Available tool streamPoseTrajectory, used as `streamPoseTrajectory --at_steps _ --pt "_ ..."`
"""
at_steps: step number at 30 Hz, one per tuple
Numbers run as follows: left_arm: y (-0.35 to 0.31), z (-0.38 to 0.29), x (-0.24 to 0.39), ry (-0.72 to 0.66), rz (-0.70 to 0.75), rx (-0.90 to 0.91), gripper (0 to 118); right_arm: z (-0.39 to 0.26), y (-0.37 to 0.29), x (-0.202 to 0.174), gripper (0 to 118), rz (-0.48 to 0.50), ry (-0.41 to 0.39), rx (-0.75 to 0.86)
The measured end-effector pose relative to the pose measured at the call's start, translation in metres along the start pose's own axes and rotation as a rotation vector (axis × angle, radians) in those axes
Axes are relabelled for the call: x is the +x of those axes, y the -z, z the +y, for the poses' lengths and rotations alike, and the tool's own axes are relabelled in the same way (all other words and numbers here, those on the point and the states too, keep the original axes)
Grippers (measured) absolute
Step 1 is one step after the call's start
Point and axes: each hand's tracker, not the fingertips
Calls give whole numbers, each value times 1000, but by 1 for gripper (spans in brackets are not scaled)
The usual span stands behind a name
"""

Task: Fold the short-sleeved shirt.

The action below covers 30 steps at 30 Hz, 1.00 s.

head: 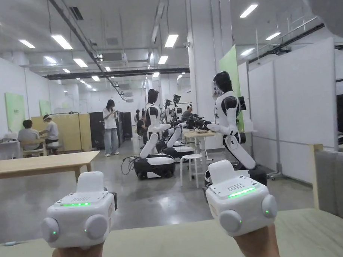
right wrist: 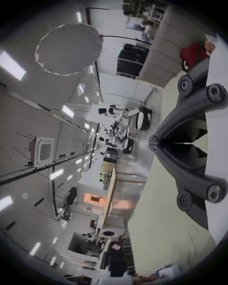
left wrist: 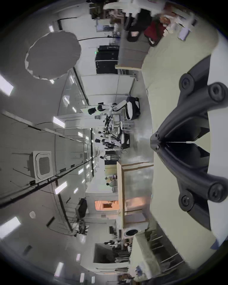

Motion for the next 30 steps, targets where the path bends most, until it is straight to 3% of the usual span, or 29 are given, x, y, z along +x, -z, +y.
streamPoseTrajectory --at_steps 2,5,9,12,18,27,28,29,30 --pt "5 -11 5 83 25 4 0 -4 4 3 1 2 15 -11" --pt "2 -25 7 36 -1 4 0 -11 5 9 1 4 77 -25" --pt "7 -29 3 -50 57 9 0 -19 6 13 1 -28 71 -21" --pt "8 -25 4 -26 39 6 0 -19 6 21 1 -18 193 -17" --pt "4 -19 12 -10 19 22 0 -17 6 24 1 -59 171 -21" --pt "11 -21 9 -43 40 6 0 -18 4 30 2 -45 185 -9" --pt "12 -21 8 -51 42 2 0 -16 3 31 7 -37 198 -10" --pt "12 -21 7 -67 37 1 7 -16 3 31 27 -27 206 -7" --pt "13 -21 6 -81 31 -7 17 -15 1 29 54 -22 207 -3"
